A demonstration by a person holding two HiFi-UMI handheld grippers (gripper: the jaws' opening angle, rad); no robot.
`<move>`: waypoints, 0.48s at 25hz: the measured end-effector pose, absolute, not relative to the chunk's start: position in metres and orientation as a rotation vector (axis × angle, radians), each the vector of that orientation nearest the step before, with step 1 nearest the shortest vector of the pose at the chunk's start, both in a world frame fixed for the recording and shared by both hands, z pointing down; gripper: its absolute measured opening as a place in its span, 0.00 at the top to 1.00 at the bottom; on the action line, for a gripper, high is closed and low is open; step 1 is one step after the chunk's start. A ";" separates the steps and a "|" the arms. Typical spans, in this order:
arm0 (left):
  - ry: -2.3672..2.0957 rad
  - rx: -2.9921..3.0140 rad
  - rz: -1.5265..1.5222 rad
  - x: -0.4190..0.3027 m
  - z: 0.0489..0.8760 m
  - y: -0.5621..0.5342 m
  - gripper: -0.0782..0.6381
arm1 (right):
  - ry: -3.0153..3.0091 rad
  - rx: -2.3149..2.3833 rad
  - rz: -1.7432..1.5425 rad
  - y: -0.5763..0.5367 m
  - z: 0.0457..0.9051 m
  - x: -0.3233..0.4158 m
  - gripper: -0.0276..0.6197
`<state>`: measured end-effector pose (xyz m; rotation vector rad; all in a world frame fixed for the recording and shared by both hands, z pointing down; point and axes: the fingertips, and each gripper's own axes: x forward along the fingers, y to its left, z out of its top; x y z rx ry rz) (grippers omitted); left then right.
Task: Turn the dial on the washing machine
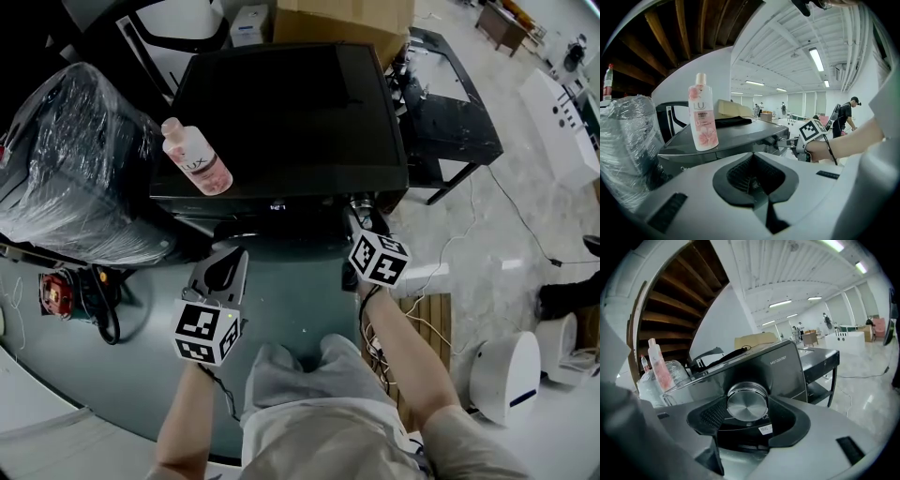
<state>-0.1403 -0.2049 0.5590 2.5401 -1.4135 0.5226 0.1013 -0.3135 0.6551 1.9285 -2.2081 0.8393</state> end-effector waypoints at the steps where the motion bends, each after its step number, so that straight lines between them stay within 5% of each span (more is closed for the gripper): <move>1: -1.413 2.536 0.524 -0.141 0.558 -0.203 0.86 | -2.199 1.928 0.856 -0.313 0.656 0.101 0.50; 12: -1.418 2.556 0.507 -0.147 0.507 -0.181 0.86 | -2.196 1.792 0.726 -0.287 0.609 0.089 0.49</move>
